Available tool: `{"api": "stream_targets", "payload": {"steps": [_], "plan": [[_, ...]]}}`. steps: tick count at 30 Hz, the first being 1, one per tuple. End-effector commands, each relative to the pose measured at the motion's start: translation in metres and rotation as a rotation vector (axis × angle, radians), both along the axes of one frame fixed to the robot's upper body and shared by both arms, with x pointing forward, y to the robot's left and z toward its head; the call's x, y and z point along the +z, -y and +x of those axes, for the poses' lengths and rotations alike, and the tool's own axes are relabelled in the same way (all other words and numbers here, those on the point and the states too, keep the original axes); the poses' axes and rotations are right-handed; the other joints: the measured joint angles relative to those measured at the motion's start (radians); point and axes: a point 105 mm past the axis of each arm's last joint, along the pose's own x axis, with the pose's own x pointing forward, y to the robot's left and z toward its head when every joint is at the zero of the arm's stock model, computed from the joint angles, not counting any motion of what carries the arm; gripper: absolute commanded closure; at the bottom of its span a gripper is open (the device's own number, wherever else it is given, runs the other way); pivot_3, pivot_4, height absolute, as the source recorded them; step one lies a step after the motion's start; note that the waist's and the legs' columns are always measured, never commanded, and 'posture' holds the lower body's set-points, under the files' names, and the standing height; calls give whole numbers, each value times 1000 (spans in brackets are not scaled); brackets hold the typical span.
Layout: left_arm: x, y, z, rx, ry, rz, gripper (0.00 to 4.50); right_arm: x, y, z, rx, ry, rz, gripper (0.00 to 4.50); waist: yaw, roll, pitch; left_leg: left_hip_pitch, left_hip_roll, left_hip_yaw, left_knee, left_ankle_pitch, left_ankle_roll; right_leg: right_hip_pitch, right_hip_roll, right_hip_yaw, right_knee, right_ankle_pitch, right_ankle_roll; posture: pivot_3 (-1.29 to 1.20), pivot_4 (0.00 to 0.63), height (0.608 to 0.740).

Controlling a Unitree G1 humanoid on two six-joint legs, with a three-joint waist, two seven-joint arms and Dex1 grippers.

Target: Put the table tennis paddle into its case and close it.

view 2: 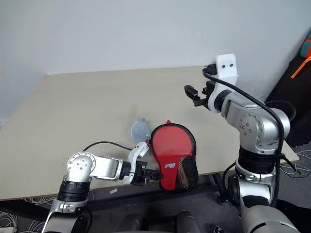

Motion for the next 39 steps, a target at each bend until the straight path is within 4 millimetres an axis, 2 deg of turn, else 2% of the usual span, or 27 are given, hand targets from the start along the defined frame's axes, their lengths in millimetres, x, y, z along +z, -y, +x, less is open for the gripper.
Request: {"api": "stream_targets", "payload": {"steps": [1, 10, 17, 18, 19, 21, 24, 26, 32, 34, 39], "plan": [[11, 10, -15, -50, 8, -51, 4444, 15, -12, 0, 50, 46, 5, 0, 5, 0, 0, 0, 0, 0, 0, 0, 0, 0, 0, 0, 0, 0, 0, 0, 0, 740], [17, 11, -34, -23, -63, -21, 4444, 15, -26, 2, 101, 38, 1, 0, 6, 0, 0, 0, 0, 0, 1, 0, 0, 0, -1, -1, 0, 1, -4, 0, 0, 740], [18, 5, -34, -21, -51, 11, 4444, 16, -28, 6, 102, 42, -2, 0, 6, 1, 0, -1, -2, 2, 1, 1, -1, 0, -1, -1, -1, -1, -5, 0, 0, 740], [18, 4, -34, -28, -46, 12, 4042, 16, -28, 7, 104, 43, -2, 0, 6, 1, 1, -1, -2, 2, 1, 1, -1, 0, -1, -1, -1, -1, -5, 0, 0, 740], [20, 3, -34, -30, -41, 11, 3862, 16, -29, 7, 105, 44, -2, 0, 6, 1, 1, -1, -2, 2, 0, 1, -2, 0, -1, -1, -1, -1, -5, 0, 0, 740], [24, -1, -30, -19, -23, 2, 3213, 16, -30, 8, 108, 45, 1, 0, 6, 1, 1, -1, -2, 2, 0, 1, -2, 0, -1, -1, -1, -1, -4, 0, 0, 740], [32, -11, -24, 9, 8, -13, 2170, 16, -30, 9, 112, 44, 4, 0, 5, 1, 1, -1, -2, 2, 0, 1, -2, 0, -1, -1, -1, -2, -3, 0, 0, 740], [38, -19, -27, -22, 25, -21, 1479, 15, -30, 9, 115, 43, 5, 0, 5, 1, 2, -1, -2, 2, 0, 1, -2, 0, -1, -1, -2, -2, -3, 0, 0, 740], [62, -41, -26, -80, 159, 26, 1479, 9, -27, 13, 126, 35, -2, 0, 4, 3, 4, -1, -2, 3, -2, 1, -2, -1, -1, -2, -3, -2, -3, 0, 0, 740], [67, -41, -24, -109, 233, 41, 1479, 7, -27, 15, 130, 34, -10, 0, 6, 3, 4, -1, -2, 3, -2, 1, -2, 0, -1, -2, -4, -2, -3, 0, 0, 740], [74, -32, 2, -32, 368, 4, 1479, 7, -32, 20, 148, 42, -20, 0, 5, 3, 5, -1, -1, 3, -5, 1, -2, 1, -1, -2, -9, -1, -4, 0, 0, 740]]}}
